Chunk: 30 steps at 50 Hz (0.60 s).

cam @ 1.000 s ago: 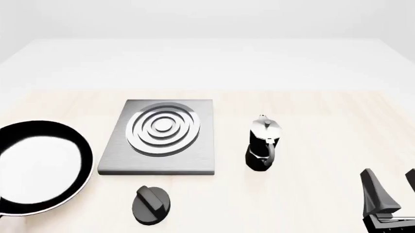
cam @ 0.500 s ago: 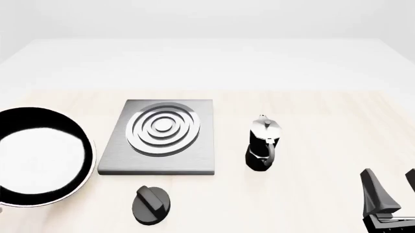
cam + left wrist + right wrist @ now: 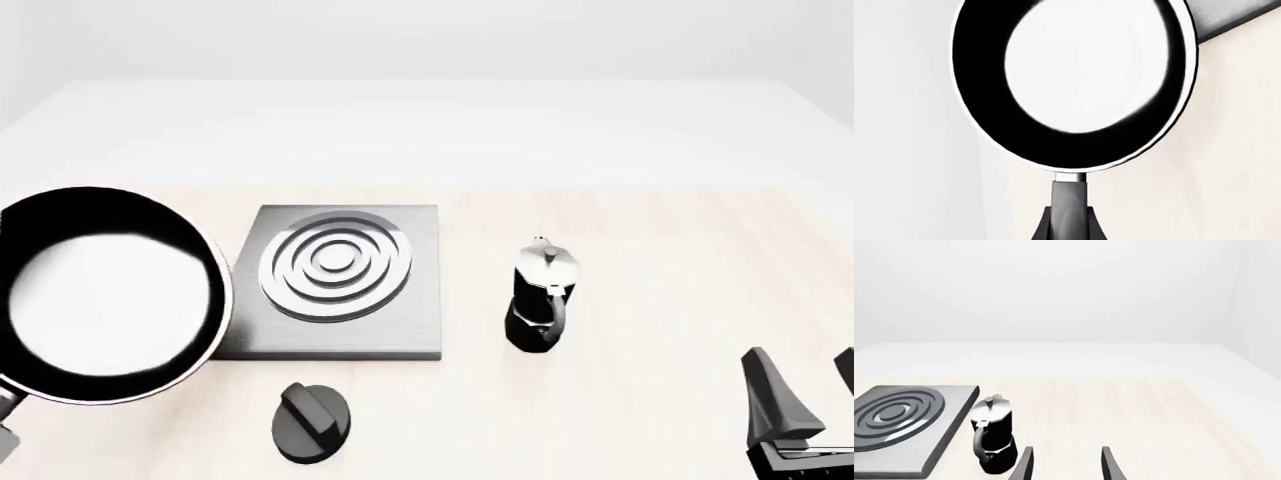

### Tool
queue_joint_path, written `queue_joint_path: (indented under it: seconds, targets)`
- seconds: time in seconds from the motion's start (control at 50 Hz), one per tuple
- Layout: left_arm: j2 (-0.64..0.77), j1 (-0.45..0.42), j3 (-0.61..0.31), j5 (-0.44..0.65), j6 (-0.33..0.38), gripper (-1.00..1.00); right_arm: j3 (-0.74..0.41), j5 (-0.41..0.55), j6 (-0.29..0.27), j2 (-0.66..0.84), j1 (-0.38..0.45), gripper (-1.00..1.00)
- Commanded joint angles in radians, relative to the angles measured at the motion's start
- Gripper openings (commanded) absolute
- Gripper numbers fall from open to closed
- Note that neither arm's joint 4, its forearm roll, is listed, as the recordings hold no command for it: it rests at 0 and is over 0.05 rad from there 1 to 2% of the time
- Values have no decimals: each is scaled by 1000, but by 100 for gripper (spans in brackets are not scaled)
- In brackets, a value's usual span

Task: Turn on the stove and put the frying pan on it.

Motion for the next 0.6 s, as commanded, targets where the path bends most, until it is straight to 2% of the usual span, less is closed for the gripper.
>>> queue_joint_path:
  seconds: [0.02,0.2,0.22,0.24,0.26,0.28,0.3,0.36,0.4,0.42,0.44,0.48,0.5,0.6]
  targets:
    - [-55,0,-23,-56,12,-100,0,0,0,0,0,100]
    - [-79,-6,-41,-71,-10,-100,0,0,0,0,0,100]
    - [-87,-23,-59,-52,-39,-100,0,0,0,0,0,100]
    - [234,-25,-182,-237,-49,-100,0,0,0,0,0,100]
    - [634,-59,-582,-284,-90,-100,0,0,0,0,0,100]
    - [919,-76,-821,-269,-110,-100,0,0,0,0,0,100]
    - [955,-95,-904,-215,-116,-100,0,0,0,-1,0,100]
    - [975,-122,-945,-184,-153,-100,0,0,0,0,0,100]
    - [989,-184,-992,-163,-273,-100,0,0,0,1,0,100]
    - [996,-199,-993,-157,-290,-100,0,0,0,0,0,100]
    - [994,-193,-973,-175,-268,-100,0,0,0,0,0,100]
    - [999,-218,-982,-172,-308,-100,0,-1,0,2,0,100]
    - [990,-221,-971,-175,-295,-100,0,0,0,1,0,100]
    - [990,-263,-978,-172,-333,-100,0,0,0,1,0,100]
